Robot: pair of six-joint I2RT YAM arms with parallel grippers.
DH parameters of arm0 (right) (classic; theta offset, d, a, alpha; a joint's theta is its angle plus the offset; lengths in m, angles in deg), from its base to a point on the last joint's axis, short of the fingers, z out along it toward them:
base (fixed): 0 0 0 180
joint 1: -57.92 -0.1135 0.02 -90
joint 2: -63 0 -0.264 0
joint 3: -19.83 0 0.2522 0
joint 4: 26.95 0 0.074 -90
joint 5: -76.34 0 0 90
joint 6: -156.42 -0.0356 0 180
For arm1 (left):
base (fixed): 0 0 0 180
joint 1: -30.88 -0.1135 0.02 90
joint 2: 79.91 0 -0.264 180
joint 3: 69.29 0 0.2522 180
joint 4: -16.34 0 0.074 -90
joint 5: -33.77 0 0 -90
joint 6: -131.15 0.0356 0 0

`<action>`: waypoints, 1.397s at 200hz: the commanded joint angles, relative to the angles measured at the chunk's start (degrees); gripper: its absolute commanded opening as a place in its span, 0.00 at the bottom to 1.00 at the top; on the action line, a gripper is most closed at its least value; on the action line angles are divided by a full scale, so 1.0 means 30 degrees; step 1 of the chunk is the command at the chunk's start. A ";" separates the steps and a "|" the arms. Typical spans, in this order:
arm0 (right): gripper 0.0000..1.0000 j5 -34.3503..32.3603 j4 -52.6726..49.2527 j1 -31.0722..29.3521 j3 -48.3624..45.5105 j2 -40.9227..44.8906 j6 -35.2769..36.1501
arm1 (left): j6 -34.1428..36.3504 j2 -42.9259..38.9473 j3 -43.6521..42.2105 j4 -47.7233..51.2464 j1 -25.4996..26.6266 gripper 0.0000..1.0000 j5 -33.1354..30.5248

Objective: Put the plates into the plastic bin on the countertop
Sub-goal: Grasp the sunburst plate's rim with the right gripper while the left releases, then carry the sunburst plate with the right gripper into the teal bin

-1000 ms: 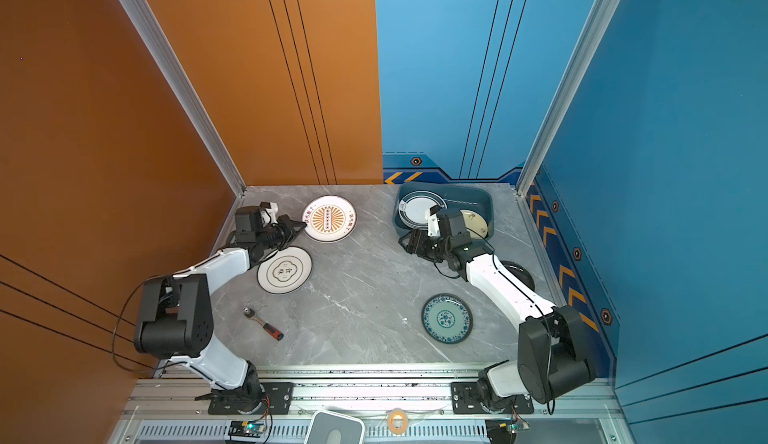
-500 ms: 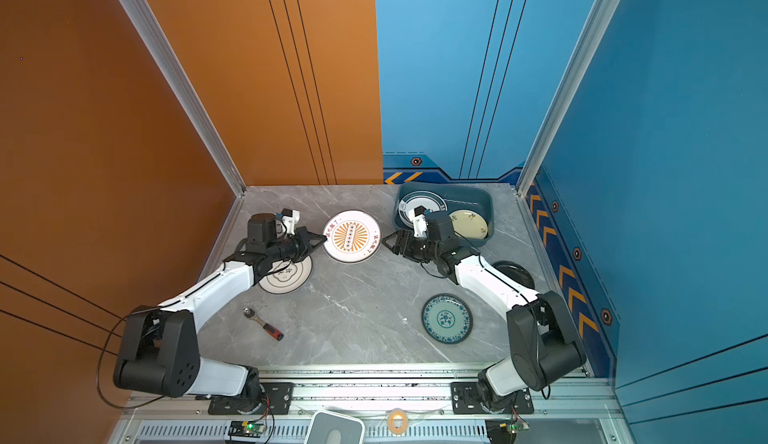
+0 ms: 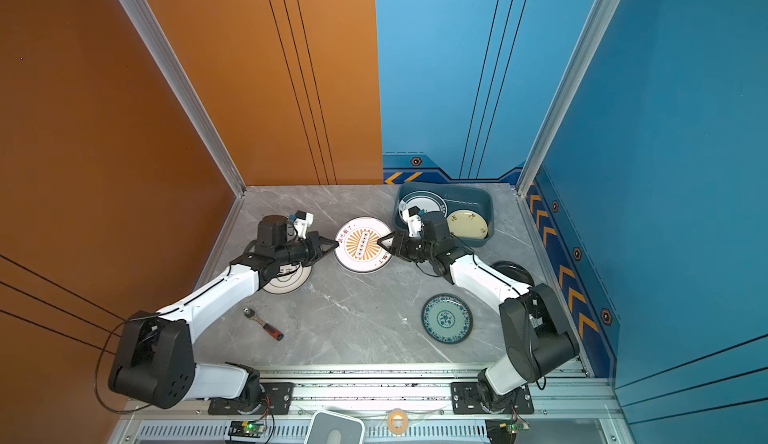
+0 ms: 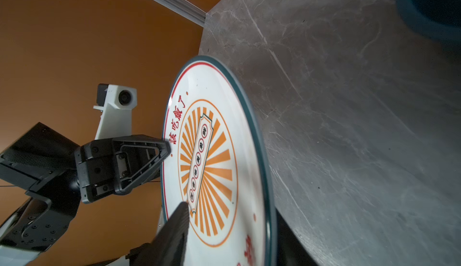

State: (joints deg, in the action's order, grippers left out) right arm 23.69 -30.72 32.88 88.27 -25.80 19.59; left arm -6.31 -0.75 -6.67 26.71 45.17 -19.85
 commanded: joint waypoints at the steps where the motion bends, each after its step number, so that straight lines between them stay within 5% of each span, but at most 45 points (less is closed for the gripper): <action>1: 0.34 0.0615 0.1174 -0.0179 -0.0001 -0.0392 -0.0576 | 0.0220 -0.0502 -0.0020 -0.0142 0.0073 0.00 0.0529; 50: 0.19 0.0988 0.1581 -0.0326 -0.0090 -0.0752 -0.0896 | 0.0347 -0.0166 -0.0027 -0.0331 0.0161 0.00 0.0734; 116: 0.02 0.1201 0.1997 -0.0354 -0.0147 -0.0900 -0.1211 | 0.0628 -0.0106 -0.0039 -0.0127 0.0161 0.16 0.0589; 157: 0.00 0.0949 0.1696 -0.0051 -0.0042 -0.0692 -0.1211 | 0.1250 -0.0274 0.0162 0.0802 0.0133 0.41 0.0289; 213: 0.00 -0.0258 -0.2130 0.1860 0.0906 0.0460 0.0594 | 0.4132 -0.1336 0.1030 0.5462 -0.0068 0.92 -0.1971; 228: 0.00 -0.0730 -0.3530 0.2581 0.1446 0.0693 0.1358 | 0.4746 -0.1790 0.1097 0.6611 -0.0368 0.99 -0.3005; 279: 0.00 -0.1256 -0.5285 0.6126 0.2348 0.0766 0.1872 | 0.5507 -0.3829 0.0402 0.8841 -0.3141 0.98 -0.5442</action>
State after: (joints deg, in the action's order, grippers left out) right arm 21.48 -43.28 46.67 92.58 -25.16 23.15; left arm 7.20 -9.04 -4.99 47.27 39.44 -30.37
